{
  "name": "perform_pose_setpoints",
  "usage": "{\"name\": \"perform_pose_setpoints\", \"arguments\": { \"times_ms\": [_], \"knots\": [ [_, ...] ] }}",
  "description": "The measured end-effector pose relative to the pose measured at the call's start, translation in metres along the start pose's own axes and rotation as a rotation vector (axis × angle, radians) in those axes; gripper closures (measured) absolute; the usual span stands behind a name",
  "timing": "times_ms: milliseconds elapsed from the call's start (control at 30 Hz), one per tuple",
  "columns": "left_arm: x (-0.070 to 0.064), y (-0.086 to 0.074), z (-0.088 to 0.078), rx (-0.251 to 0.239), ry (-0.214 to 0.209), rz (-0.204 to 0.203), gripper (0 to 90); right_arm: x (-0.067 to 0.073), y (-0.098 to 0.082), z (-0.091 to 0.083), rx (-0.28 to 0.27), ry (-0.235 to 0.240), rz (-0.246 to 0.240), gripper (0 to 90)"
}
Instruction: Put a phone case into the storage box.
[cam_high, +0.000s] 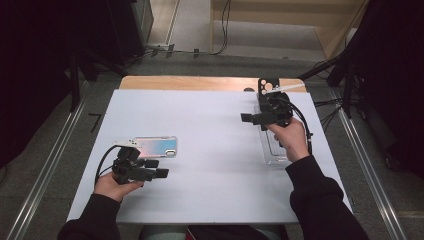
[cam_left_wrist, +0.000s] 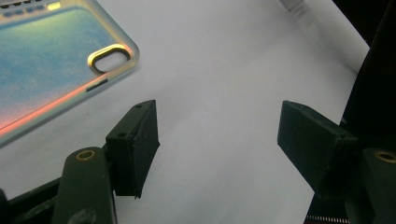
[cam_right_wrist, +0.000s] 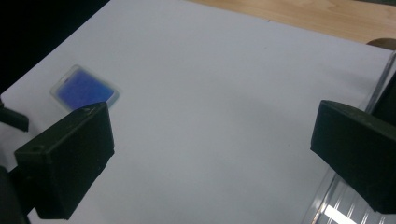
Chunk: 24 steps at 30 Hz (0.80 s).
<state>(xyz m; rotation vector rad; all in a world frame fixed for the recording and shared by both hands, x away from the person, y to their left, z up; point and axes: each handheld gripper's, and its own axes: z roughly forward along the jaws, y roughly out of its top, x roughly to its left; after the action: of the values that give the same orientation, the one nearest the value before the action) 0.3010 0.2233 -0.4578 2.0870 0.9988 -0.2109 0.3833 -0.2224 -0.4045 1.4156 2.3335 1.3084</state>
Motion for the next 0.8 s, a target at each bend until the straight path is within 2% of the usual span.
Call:
{"name": "perform_pose_setpoints", "arguments": {
  "times_ms": [100, 267, 333, 433, 700, 800],
  "knots": [
    [0.000, 0.001, -0.001, 0.001, 0.003, 0.001, 29.5, 0.008, -0.006, -0.003, 0.010, 0.011, -0.018, 0.0],
    [0.000, 0.003, -0.002, 0.003, -0.014, -0.001, 29.5, 0.020, -0.015, -0.007, 0.017, 0.051, -0.038, 0.0],
    [0.000, 0.004, -0.003, 0.008, -0.028, 0.005, 29.5, 0.025, -0.020, -0.007, 0.036, 0.068, -0.050, 0.0],
    [-0.001, 0.005, -0.003, 0.004, -0.026, 0.004, 29.5, 0.032, -0.028, -0.007, 0.053, 0.104, -0.076, 0.0],
    [-0.003, 0.008, 0.000, 0.010, -0.036, 0.025, 29.6, 0.046, -0.047, -0.011, 0.080, 0.150, -0.083, 0.0],
    [-0.003, 0.009, 0.001, 0.012, -0.036, 0.028, 29.6, 0.049, -0.055, -0.016, 0.077, 0.146, -0.093, 11.4]
  ]
}}
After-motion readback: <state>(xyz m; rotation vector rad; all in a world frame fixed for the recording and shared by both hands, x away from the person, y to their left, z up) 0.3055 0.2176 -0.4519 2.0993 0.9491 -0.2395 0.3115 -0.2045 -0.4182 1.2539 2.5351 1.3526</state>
